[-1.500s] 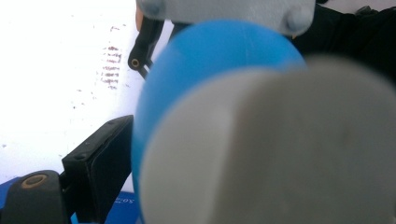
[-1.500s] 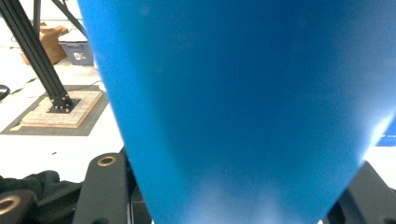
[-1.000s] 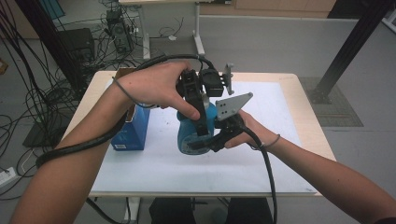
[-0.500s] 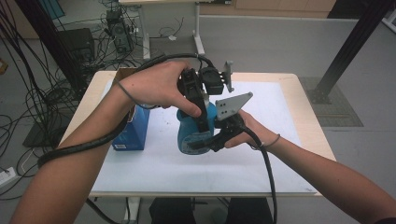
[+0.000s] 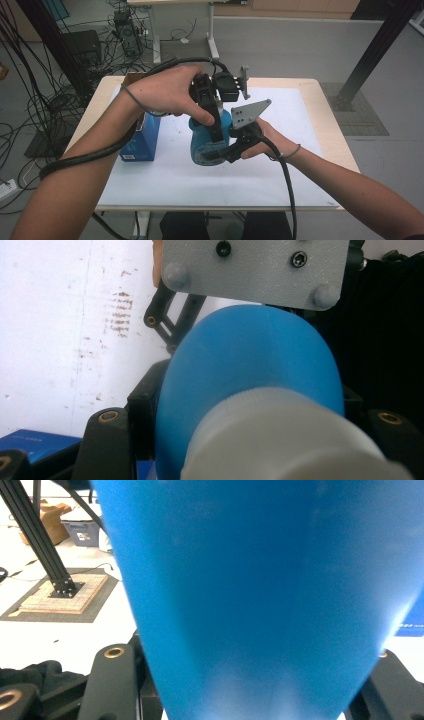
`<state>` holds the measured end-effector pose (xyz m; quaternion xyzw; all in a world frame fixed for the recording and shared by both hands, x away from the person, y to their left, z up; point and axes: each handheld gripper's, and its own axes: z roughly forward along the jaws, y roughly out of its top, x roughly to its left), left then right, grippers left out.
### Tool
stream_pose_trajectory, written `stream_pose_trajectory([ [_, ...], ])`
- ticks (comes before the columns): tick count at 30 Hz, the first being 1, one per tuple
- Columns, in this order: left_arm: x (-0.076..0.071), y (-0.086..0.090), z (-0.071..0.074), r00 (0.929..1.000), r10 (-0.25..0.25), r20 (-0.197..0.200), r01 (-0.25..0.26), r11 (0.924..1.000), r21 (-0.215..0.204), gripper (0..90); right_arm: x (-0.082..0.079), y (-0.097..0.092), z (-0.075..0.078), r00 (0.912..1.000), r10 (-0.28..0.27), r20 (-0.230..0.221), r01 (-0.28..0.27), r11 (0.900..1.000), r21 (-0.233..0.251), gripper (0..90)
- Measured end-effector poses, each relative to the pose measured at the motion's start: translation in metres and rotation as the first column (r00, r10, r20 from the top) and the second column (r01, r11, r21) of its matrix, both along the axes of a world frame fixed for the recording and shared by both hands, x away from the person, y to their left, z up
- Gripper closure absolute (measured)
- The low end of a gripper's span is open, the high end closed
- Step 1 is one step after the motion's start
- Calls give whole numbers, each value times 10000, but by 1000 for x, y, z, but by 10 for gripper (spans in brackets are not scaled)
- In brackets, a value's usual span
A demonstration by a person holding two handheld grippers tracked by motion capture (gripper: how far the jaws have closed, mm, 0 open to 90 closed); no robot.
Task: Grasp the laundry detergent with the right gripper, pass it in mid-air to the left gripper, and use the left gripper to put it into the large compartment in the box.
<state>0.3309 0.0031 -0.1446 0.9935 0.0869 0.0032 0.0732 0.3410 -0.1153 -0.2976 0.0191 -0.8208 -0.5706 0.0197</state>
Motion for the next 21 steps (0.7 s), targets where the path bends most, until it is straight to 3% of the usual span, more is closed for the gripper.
stream_pose_trajectory([
  [21,-2,0,1,10000,28,-64,-27,9999,109,377,-2,-1,1,10000,-16,24,16,10000,5,410],
])
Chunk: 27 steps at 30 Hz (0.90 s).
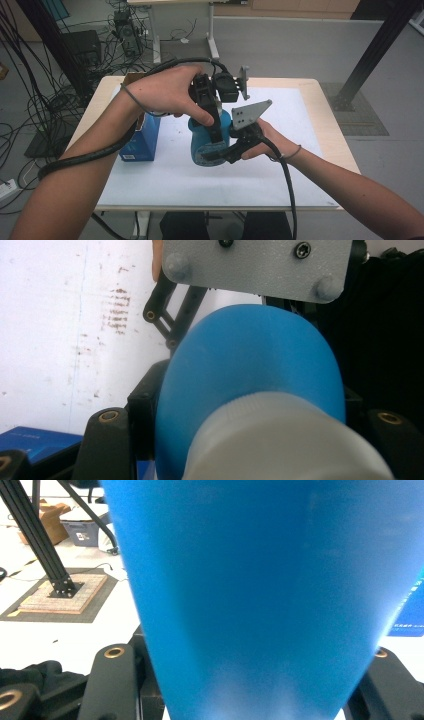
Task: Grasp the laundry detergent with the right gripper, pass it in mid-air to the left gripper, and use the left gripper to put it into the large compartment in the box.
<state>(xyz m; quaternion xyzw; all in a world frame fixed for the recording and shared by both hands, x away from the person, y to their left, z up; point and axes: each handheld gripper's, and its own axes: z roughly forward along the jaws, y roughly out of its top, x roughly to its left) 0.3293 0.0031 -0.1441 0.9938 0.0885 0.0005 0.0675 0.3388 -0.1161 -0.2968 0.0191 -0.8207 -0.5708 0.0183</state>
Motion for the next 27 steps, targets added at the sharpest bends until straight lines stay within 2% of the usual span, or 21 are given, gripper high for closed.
stream_pose_trajectory([
  [10,1,0,0,9999,27,136,-26,9999,-142,377,1,0,0,10000,-46,7,46,10000,57,410],
  [27,3,3,-2,9999,99,90,-98,9999,-114,378,3,1,-1,10000,-28,-1,28,10000,-30,410],
])
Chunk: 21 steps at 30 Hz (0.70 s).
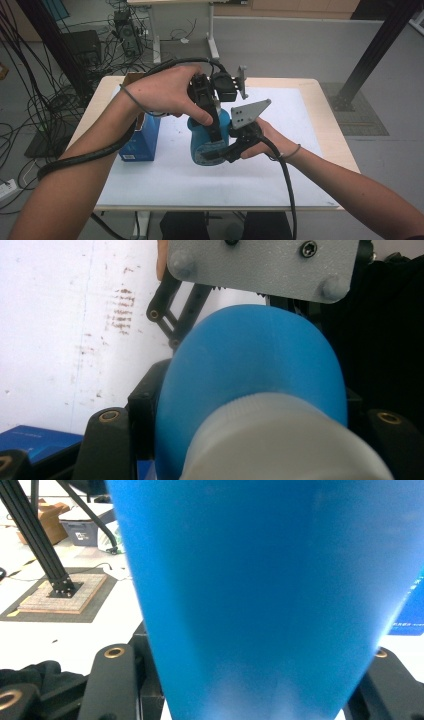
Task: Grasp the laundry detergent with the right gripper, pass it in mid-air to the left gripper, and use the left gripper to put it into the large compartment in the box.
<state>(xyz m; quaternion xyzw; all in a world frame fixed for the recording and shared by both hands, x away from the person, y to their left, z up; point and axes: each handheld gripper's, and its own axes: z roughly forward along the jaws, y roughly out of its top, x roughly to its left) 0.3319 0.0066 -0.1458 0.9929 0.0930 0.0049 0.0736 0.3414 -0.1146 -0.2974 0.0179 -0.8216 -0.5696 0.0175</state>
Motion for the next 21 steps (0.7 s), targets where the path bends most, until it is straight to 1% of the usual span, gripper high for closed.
stream_pose_trajectory([
  [3,0,0,0,10000,3,-21,-3,10000,-2,378,0,0,0,10000,11,-39,-11,10000,6,410],
  [7,0,1,-1,10000,76,-14,-76,9999,-73,378,0,1,0,10000,0,53,0,10000,-12,410],
  [8,0,1,0,10000,23,-9,-23,10000,-34,378,0,1,0,10000,-3,-5,3,10000,-5,410],
  [18,-1,0,-1,10000,75,42,-75,10000,-53,378,0,1,0,10000,4,-19,-4,10000,-5,410],
  [21,-2,0,-1,9997,114,218,-110,9998,-138,378,0,0,0,10000,-8,-41,8,10000,4,410],
])
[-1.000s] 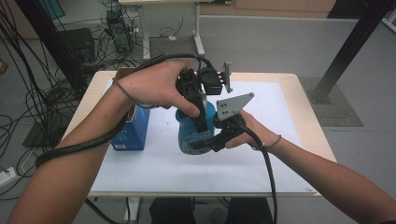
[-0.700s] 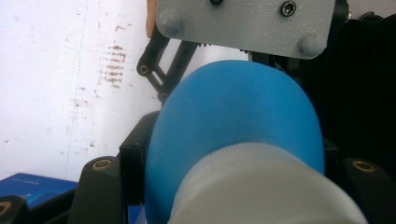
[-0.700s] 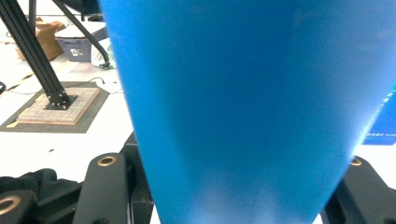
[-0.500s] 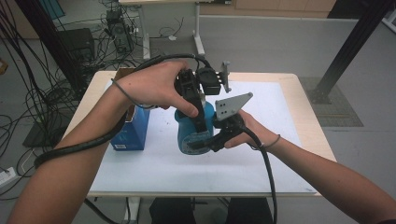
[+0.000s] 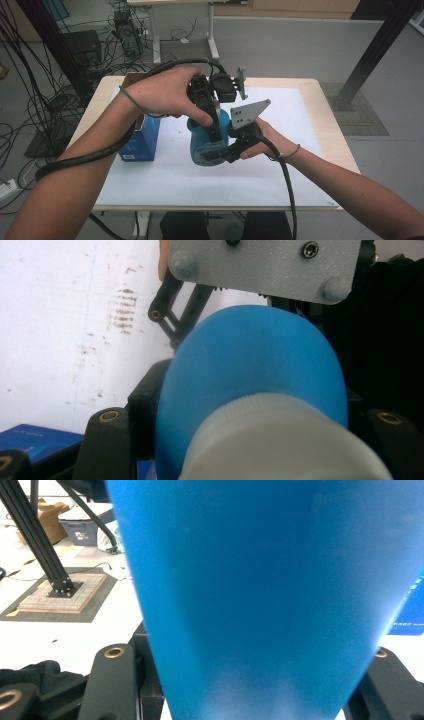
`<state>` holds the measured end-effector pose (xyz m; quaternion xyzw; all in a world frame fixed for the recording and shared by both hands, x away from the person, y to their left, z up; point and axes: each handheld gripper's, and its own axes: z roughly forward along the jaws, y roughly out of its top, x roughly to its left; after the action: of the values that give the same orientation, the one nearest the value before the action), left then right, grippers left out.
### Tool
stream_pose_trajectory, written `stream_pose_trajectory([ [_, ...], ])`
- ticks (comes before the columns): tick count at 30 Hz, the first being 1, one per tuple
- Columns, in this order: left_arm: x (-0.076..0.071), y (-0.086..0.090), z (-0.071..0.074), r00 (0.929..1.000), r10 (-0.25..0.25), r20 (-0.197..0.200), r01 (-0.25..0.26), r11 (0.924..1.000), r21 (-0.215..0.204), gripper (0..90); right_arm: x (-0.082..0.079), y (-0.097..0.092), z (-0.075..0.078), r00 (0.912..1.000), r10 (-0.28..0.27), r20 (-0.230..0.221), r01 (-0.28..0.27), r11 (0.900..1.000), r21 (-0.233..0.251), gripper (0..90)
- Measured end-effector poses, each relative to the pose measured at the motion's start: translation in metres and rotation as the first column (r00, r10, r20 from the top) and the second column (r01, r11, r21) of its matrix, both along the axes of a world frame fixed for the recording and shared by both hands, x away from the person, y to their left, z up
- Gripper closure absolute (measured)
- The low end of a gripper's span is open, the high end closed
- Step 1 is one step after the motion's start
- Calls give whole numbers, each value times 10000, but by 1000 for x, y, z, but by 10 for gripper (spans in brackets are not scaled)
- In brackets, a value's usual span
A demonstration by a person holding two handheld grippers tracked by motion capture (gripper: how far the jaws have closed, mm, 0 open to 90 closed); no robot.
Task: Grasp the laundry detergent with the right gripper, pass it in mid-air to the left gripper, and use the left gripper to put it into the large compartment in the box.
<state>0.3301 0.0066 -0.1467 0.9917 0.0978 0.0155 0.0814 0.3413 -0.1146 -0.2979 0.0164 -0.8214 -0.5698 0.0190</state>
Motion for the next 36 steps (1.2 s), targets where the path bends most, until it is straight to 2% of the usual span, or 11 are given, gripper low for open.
stream_pose_trajectory([
  [1,0,0,0,10000,56,69,-55,9999,-114,378,0,0,0,10000,0,9,0,10000,3,410],
  [5,-1,-2,1,9998,28,217,-26,10000,-71,379,2,-3,1,9999,-50,133,50,10000,26,410],
  [10,-2,-4,1,9994,45,340,-40,9999,-148,381,2,-5,2,9999,-87,66,86,9999,86,410],
  [14,-2,-5,1,9997,84,226,-85,10000,52,381,2,-5,1,9999,-68,129,68,9999,75,411],
  [22,-2,-4,2,9997,108,231,-109,9999,52,382,1,-5,1,9999,-39,154,37,9999,129,410],
  [32,-4,-7,4,9998,16,221,-20,9998,200,388,-1,-4,0,10000,43,-31,-42,9996,289,403],
  [36,-4,-6,4,9998,70,202,-75,9997,233,390,0,-5,2,9999,-88,-74,91,9988,475,354],
])
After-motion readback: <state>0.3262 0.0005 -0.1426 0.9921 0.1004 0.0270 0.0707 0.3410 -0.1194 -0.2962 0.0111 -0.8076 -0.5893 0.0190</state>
